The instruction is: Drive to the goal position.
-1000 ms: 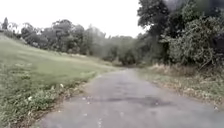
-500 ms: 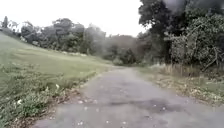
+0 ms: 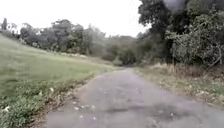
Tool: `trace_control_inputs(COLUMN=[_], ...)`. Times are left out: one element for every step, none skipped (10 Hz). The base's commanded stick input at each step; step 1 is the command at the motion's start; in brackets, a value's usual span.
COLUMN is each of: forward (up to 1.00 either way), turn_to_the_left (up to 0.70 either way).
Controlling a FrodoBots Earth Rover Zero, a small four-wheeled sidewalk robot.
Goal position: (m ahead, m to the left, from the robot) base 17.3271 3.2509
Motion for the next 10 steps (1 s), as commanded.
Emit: trace_control_inputs(forward=[0.50,0.50,0.50,0.50,0.50,0.50,0.50,0.50,0.50,0.50], turn_to_the_left=[0.00,0.00,0.00,0.00,0.00,0.00,0.00,0.00,0.00,0.00])
